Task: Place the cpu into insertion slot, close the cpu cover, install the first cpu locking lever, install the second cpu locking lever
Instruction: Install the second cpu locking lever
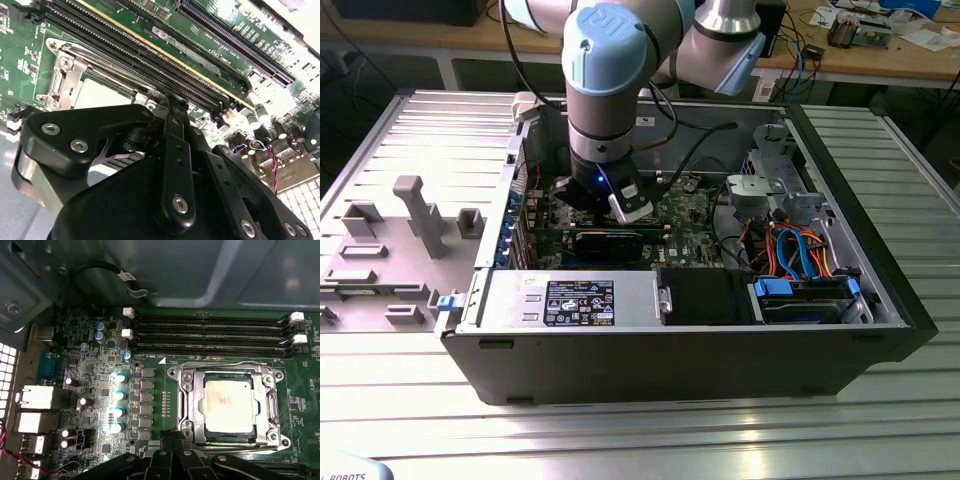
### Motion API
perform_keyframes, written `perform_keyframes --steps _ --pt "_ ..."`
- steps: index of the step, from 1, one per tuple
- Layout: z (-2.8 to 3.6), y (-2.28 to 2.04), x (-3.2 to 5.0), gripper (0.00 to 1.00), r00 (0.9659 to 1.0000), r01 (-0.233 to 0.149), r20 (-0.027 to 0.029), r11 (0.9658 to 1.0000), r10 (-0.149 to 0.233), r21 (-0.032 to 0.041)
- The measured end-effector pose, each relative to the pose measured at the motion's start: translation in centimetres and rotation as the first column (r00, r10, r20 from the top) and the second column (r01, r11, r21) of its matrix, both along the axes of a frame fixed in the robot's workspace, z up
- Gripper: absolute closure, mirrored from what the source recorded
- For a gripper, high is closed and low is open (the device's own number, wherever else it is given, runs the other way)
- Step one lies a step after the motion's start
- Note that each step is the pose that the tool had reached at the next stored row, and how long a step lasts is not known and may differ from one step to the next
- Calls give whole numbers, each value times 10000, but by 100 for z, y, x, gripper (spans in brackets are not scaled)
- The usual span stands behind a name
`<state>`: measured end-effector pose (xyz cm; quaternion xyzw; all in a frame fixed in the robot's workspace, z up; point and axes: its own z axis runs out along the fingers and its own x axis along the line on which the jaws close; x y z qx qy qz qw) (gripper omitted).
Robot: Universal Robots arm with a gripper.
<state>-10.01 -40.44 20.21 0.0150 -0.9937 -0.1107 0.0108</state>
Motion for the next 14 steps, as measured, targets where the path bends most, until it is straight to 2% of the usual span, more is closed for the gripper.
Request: perform_keyframes --steps 5,14 --pt "153 -1 -1 89 10000 0 -42 10000 0 -9" --pt "164 -1 -1 89 10000 0 -92 10000 0 -8"
